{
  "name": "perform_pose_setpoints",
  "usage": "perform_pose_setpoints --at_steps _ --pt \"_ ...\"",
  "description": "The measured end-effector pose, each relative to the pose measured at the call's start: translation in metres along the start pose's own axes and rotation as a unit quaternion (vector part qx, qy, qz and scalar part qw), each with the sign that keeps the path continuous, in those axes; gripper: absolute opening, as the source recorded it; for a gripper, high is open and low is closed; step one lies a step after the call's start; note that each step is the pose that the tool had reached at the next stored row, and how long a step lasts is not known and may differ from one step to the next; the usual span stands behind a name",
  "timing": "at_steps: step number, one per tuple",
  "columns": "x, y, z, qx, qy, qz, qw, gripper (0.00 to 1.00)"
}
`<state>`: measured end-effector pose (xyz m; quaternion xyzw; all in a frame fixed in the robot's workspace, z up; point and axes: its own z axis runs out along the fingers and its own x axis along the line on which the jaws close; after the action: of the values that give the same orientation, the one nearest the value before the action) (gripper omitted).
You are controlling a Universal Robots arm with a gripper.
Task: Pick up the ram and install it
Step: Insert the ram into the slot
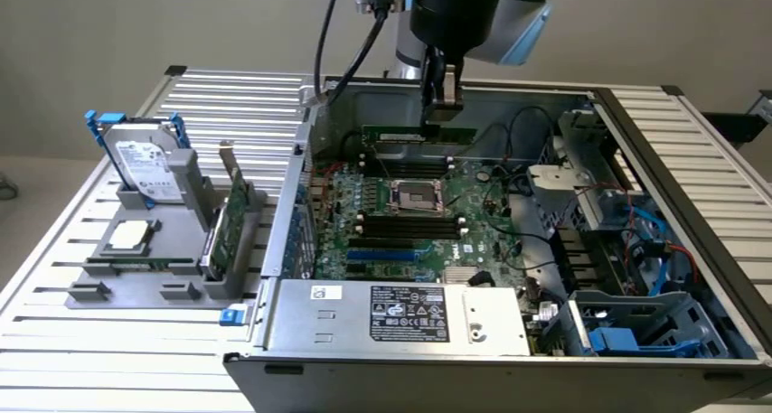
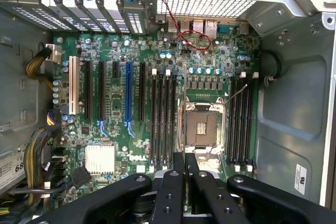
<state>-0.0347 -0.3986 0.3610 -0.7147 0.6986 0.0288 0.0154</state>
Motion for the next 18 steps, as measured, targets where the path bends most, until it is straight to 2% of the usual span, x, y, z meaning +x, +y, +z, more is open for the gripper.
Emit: perform_pose_setpoints --at_steps 5,6,7,9,12,15,18 --pt "0.0 0.0 0.0002 0.0 0.0006 0.0 1.0 0.13" --pt "-0.001 0.0 0.0006 -0.0002 0.0045 0.0 1.0 0.13" --pt "-0.001 0.0 0.0013 -0.0005 0.0072 0.0 1.0 0.13" --pt "-0.001 0.0 0.0034 -0.0007 0.0087 0.0 1.0 0.13" --pt "-0.001 0.0021 0.0067 -0.0008 0.0135 0.0 0.9999 0.13" --pt "0.0 0.0061 0.0098 -0.0009 0.017 0.0 0.9999 0.13" --pt "0.001 0.0071 0.0111 -0.0035 0.0205 -0.001 0.9998 0.13"
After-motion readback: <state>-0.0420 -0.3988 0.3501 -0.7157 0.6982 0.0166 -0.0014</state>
